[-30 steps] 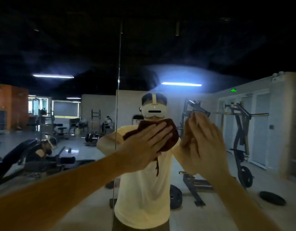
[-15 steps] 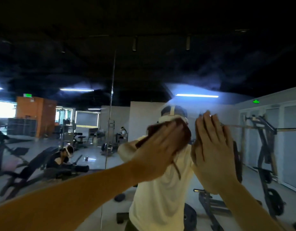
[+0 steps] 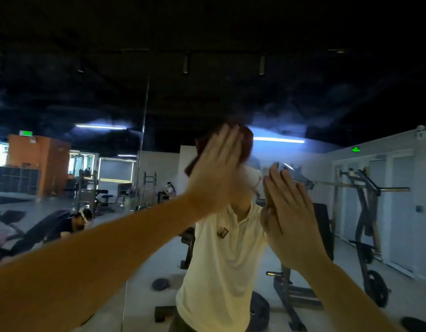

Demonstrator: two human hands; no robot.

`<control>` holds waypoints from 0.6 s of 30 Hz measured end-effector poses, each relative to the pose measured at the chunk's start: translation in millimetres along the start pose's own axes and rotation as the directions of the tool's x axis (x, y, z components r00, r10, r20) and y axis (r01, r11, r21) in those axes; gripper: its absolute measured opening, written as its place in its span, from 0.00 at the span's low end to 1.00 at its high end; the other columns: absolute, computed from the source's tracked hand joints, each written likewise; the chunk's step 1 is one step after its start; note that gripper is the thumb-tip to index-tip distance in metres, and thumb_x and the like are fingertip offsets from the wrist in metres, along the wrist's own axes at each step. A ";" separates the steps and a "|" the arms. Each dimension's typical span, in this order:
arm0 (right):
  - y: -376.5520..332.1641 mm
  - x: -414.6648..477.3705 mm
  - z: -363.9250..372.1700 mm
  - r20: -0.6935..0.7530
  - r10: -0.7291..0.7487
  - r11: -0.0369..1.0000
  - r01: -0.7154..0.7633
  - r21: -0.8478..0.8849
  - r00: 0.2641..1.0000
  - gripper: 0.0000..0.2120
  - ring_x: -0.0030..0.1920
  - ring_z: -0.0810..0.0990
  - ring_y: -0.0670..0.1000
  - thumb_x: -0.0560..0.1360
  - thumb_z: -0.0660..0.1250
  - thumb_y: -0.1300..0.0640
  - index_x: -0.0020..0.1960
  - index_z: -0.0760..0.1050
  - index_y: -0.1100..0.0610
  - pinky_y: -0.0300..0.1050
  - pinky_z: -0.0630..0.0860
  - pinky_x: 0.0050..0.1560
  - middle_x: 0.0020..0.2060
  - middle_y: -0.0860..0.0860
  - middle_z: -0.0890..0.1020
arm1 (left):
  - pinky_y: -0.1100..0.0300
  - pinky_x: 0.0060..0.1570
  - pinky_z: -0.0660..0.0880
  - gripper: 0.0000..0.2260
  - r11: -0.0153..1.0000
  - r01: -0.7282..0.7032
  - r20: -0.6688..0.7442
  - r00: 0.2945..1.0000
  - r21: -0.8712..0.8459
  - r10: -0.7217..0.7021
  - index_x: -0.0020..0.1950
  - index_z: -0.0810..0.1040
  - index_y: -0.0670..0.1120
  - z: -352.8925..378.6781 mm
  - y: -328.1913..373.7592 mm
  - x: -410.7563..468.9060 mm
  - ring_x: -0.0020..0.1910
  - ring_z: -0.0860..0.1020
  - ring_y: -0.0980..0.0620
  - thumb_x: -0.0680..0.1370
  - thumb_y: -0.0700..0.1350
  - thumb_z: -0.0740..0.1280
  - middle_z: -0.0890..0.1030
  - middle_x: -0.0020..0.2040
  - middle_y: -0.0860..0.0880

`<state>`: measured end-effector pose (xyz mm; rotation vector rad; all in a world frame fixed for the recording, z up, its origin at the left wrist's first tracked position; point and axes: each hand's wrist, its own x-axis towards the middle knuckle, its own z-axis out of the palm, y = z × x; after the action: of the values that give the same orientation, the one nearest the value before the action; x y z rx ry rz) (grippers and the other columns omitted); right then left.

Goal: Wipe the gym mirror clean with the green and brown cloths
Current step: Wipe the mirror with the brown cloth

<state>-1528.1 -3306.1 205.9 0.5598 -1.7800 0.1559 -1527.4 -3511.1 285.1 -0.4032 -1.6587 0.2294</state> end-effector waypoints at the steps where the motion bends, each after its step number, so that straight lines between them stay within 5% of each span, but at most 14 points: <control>1: 1.7 0.4 -2.0 -0.015 0.027 0.993 -0.025 0.119 1.000 0.26 0.83 0.53 0.51 0.84 0.53 0.57 0.82 0.59 0.58 0.63 0.55 0.80 0.83 0.53 0.58 | 0.42 0.82 0.47 0.28 0.996 -0.090 0.033 0.995 -0.011 0.090 0.81 0.42 0.41 2.8 10.3 -22.3 0.84 0.45 0.40 0.87 0.52 0.50 0.49 0.84 0.39; 4: 1.8 1.7 -9.4 -0.067 0.119 0.934 -0.089 0.347 0.991 0.26 0.81 0.61 0.52 0.84 0.50 0.55 0.80 0.64 0.61 0.64 0.61 0.78 0.80 0.55 0.65 | 0.41 0.81 0.41 0.28 0.921 -0.390 0.196 0.902 -0.008 0.384 0.82 0.41 0.40 5.2 19.3 -88.4 0.83 0.41 0.38 0.86 0.51 0.45 0.45 0.83 0.38; 8: -7.1 2.1 -11.0 -0.061 0.075 0.988 -0.066 0.140 0.995 0.27 0.82 0.59 0.54 0.82 0.51 0.53 0.79 0.66 0.61 0.65 0.61 0.78 0.81 0.55 0.63 | 0.42 0.80 0.34 0.35 0.747 -0.663 0.260 0.731 0.049 0.631 0.83 0.48 0.41 -1.3 -9.7 -102.0 0.83 0.44 0.38 0.83 0.51 0.61 0.48 0.83 0.39; 10: -9.3 1.5 -9.7 -0.073 0.052 0.996 -0.047 0.071 0.996 0.27 0.81 0.60 0.57 0.81 0.55 0.55 0.77 0.68 0.63 0.66 0.61 0.78 0.80 0.58 0.63 | 0.38 0.81 0.50 0.36 0.849 -0.527 0.177 0.839 0.026 0.515 0.83 0.55 0.42 -12.5 -32.2 -70.4 0.81 0.57 0.38 0.79 0.50 0.67 0.58 0.82 0.38; 12: -13.5 0.6 -11.8 -0.084 0.071 0.996 -0.067 0.052 0.994 0.27 0.80 0.62 0.59 0.80 0.53 0.54 0.76 0.69 0.65 0.67 0.61 0.77 0.79 0.60 0.65 | 0.40 0.80 0.58 0.31 0.984 -0.177 0.081 0.981 -0.020 0.178 0.82 0.58 0.42 -24.7 -63.9 -37.9 0.80 0.60 0.39 0.82 0.51 0.65 0.63 0.80 0.38; 15: -21.2 -0.9 -14.1 -0.099 0.081 0.996 -0.076 0.052 0.992 0.28 0.79 0.61 0.59 0.79 0.52 0.54 0.75 0.69 0.66 0.66 0.60 0.76 0.78 0.61 0.66 | 0.43 0.82 0.51 0.29 0.973 0.232 0.000 0.973 0.002 -0.232 0.83 0.53 0.39 -23.6 -106.7 -24.8 0.83 0.50 0.40 0.88 0.55 0.51 0.54 0.83 0.37; 18: -19.9 -1.7 -7.8 -0.103 0.082 0.997 -0.081 0.014 0.991 0.28 0.80 0.56 0.54 0.79 0.52 0.55 0.77 0.66 0.64 0.66 0.59 0.77 0.79 0.58 0.62 | 0.42 0.82 0.50 0.29 0.957 0.276 -0.033 0.960 -0.094 -0.280 0.83 0.50 0.38 -14.3 -91.7 -47.2 0.84 0.48 0.40 0.88 0.54 0.51 0.53 0.83 0.37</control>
<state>-1512.0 -3320.0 202.9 0.4772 -1.7025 0.2464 -1520.8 -3614.8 278.5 -0.2349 -1.6626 -0.0628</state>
